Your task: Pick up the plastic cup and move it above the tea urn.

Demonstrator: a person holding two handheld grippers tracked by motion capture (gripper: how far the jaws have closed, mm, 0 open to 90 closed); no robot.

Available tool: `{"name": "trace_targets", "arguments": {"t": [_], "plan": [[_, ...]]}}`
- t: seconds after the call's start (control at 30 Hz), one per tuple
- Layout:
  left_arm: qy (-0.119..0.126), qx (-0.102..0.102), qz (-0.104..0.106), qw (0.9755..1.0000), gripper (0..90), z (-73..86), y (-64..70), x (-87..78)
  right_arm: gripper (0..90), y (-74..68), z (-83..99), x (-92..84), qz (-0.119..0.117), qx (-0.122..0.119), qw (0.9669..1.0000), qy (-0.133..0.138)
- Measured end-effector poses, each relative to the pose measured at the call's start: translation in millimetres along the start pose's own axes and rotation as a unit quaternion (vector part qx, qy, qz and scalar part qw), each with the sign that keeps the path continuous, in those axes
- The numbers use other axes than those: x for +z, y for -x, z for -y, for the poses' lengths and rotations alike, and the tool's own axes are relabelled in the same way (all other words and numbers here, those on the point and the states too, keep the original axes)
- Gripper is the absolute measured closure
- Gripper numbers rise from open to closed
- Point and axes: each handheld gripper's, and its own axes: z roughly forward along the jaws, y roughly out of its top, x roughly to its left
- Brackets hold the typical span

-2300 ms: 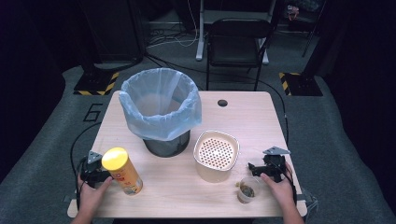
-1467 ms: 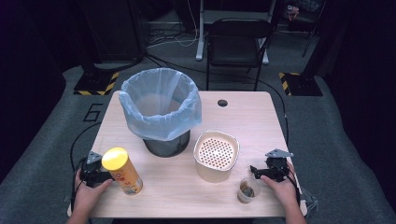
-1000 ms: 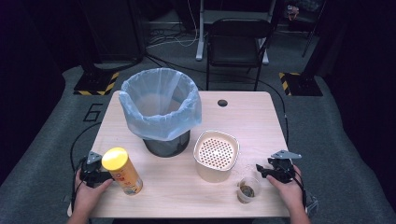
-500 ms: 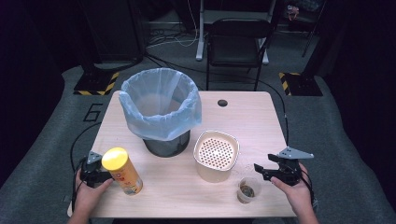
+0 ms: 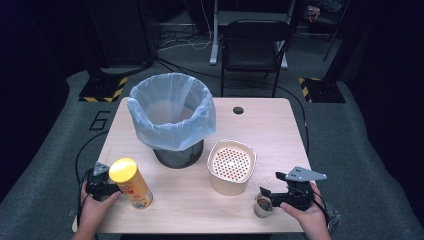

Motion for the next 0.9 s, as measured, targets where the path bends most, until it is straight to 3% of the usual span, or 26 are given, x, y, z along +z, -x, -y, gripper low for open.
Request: {"name": "trace_targets", "arguments": {"t": [0.23, 0.57, 0.9], "plan": [[0.0, 0.0, 0.0, 1.0, 4.5, 0.0, 0.0, 0.0, 15.0, -13.2, 6.8, 4.2, -0.012, -0.004, 0.9999, -0.006], [0.0, 0.0, 0.0, 1.0, 4.5, 0.0, 0.0, 0.0, 15.0, -20.2, 14.6, 7.2, -0.015, -0.003, 0.9997, -0.019], [0.0, 0.0, 0.0, 1.0, 4.5, 0.0, 0.0, 0.0, 18.5, -26.0, 31.8, 12.6, 0.0, -0.003, 0.9994, -0.034]]}}
